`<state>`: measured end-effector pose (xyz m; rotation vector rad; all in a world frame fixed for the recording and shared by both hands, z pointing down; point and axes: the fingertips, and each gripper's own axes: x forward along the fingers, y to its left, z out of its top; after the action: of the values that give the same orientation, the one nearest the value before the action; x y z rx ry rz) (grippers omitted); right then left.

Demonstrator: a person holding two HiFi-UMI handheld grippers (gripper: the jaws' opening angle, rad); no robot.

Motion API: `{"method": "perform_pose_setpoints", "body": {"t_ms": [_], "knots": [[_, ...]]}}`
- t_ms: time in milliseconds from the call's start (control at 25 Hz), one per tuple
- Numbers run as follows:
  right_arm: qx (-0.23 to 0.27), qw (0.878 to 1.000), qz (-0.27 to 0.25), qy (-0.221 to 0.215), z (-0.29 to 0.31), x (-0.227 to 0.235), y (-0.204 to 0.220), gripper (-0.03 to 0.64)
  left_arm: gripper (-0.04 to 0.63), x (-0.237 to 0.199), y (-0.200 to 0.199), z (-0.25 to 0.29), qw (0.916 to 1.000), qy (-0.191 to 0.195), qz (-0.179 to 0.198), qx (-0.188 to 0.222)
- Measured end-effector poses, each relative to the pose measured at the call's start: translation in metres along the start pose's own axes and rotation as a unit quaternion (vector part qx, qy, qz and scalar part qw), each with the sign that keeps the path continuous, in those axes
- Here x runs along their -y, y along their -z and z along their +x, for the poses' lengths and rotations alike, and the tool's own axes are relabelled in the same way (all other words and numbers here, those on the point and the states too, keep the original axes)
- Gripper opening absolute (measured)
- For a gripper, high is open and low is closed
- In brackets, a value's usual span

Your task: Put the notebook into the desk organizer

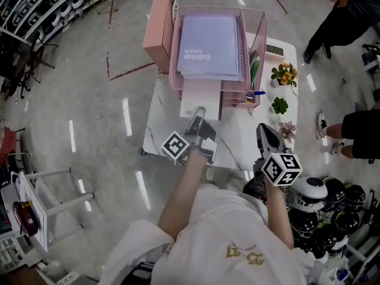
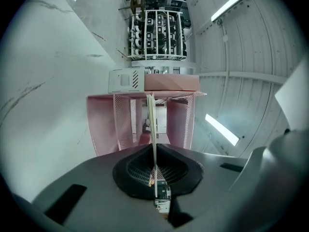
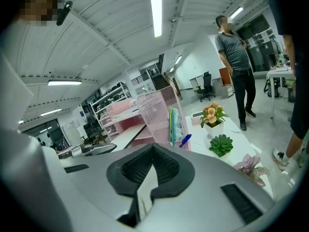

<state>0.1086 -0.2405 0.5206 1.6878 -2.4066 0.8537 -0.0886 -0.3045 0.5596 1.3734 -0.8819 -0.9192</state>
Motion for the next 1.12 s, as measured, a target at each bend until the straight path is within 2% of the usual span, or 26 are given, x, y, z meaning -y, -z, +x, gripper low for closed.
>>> {"method": "perform_pose_setpoints", "body": {"t_ms": [160, 400, 600, 1120], "knots": [[-0.002, 1.0, 0.001, -0.001, 0.006, 0.004, -0.003, 0.011, 0.032, -0.01, -0.003, 0.006, 0.9997, -0.023, 0.008, 0.007], [-0.007, 1.0, 0.007, 0.001, 0.01, 0.012, -0.001, 0.011, 0.063, -0.012, -0.007, 0.016, 0.9994, -0.031, 0.01, 0.014], [-0.011, 1.0, 0.01, 0.002, 0.015, 0.019, -0.001, 0.011, 0.095, -0.015, -0.009, 0.024, 0.9992, -0.033, 0.003, 0.022], [-0.014, 1.0, 0.017, 0.004, 0.022, 0.031, -0.006, 0.011, 0.103, -0.014, -0.017, 0.042, 0.999, -0.032, 0.01, 0.029]]}}
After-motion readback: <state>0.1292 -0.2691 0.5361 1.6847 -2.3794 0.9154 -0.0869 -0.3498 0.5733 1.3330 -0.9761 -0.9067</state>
